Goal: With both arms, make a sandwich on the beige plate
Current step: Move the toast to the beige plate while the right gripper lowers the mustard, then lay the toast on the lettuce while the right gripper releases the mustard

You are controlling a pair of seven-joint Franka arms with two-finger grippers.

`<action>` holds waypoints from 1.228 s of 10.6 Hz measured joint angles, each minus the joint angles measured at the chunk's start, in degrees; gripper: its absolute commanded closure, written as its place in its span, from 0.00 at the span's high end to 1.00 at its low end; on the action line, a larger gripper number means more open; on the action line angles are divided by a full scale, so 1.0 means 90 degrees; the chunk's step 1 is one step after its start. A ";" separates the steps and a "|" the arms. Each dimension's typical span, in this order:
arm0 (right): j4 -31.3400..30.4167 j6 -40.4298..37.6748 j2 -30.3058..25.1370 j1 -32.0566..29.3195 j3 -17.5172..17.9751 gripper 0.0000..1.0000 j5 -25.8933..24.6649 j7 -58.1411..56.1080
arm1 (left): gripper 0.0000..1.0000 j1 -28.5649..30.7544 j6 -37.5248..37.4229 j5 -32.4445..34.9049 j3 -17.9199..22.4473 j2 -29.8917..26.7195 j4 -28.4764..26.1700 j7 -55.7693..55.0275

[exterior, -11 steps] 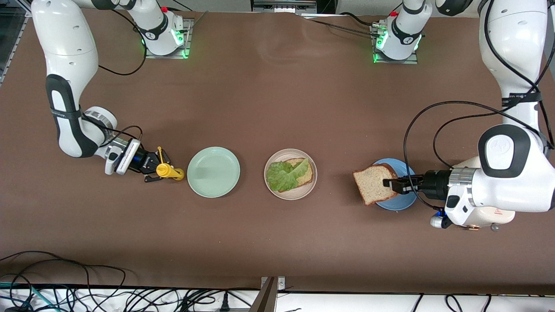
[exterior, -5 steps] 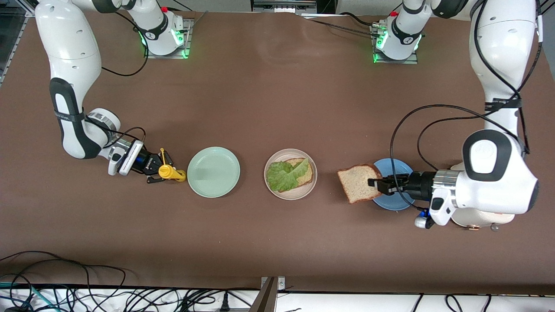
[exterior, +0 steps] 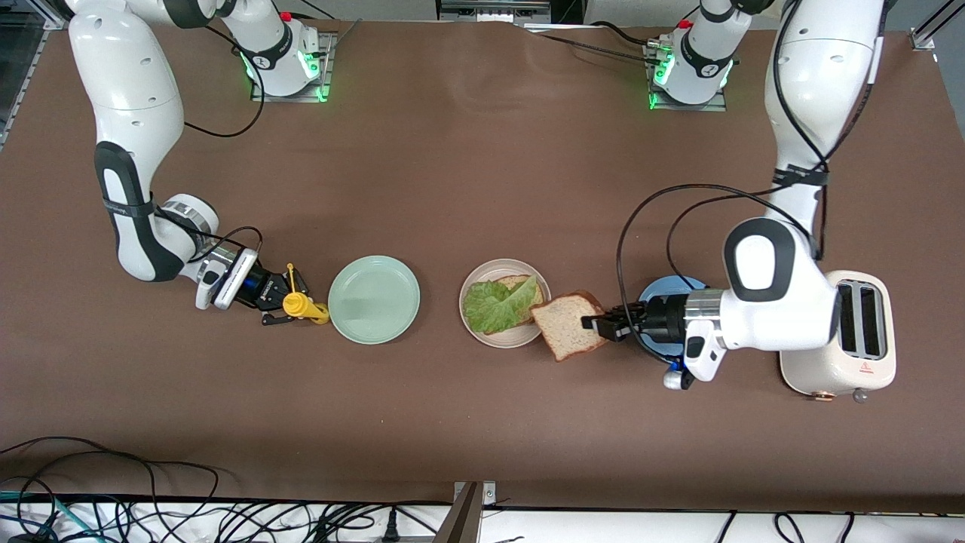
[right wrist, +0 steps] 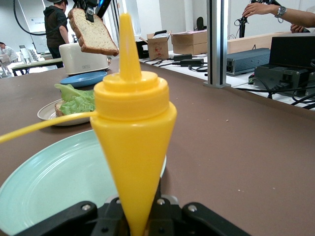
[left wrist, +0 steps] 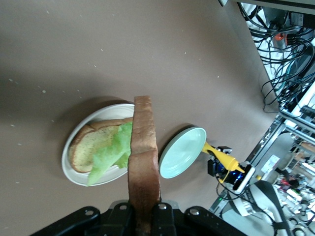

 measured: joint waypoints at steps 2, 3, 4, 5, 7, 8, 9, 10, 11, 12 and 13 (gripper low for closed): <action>0.0052 0.0074 -0.0023 -0.0107 0.0006 0.00 -0.0173 -0.0086 | 0.00 -0.0193 0.0557 -0.0604 0.0000 -0.0190 -0.0473 0.0045; 0.0071 0.0206 -0.0082 -0.0192 0.0006 0.00 -0.0344 -0.0087 | 0.00 -0.0343 0.0814 -0.0928 0.0000 -0.0238 -0.0678 0.0142; 0.0070 0.0327 -0.0143 -0.0255 0.0007 0.00 -0.0471 -0.0087 | 0.00 -0.0499 0.1067 -0.1168 0.0001 -0.0261 -0.0865 0.0274; 0.0069 0.0371 -0.0168 -0.0295 0.0007 0.00 -0.0539 -0.0087 | 0.00 -0.0643 0.1325 -0.1308 -0.0001 -0.0264 -0.1013 0.0330; 0.0068 0.0376 -0.0170 -0.0307 0.0011 1.00 -0.0555 -0.0086 | 0.00 -0.0869 0.1771 -0.1634 -0.0045 -0.0266 -0.1172 0.0453; 0.0056 0.0437 -0.0165 -0.0310 0.0010 1.00 -0.0585 -0.0085 | 0.00 -0.0942 0.1975 -0.1763 -0.0107 -0.0266 -0.1239 0.0526; 0.0027 0.0510 -0.0154 -0.0311 0.0010 1.00 -0.0603 -0.0087 | 0.00 -0.1001 0.2120 -0.1916 -0.0147 -0.0264 -0.1323 0.0629; 0.0010 0.0526 -0.0152 -0.0314 0.0011 1.00 -0.0604 -0.0089 | 0.00 -0.1043 0.2183 -0.2029 -0.0171 -0.0262 -0.1407 0.0762; 0.0010 0.0539 -0.0168 -0.0315 0.0010 1.00 -0.0604 -0.0089 | 0.00 -0.1082 0.2188 -0.2053 -0.0176 -0.0257 -0.1485 0.0819; 0.0010 0.0603 -0.0209 -0.0317 0.0010 1.00 -0.0615 -0.0089 | 0.00 -0.1127 0.2207 -0.2054 -0.0176 -0.0256 -0.1545 0.0835; -0.0003 0.0699 -0.0280 -0.0330 0.0009 1.00 -0.0701 -0.0089 | 0.00 -0.1171 0.2261 -0.2054 -0.0194 -0.0253 -0.1583 0.0842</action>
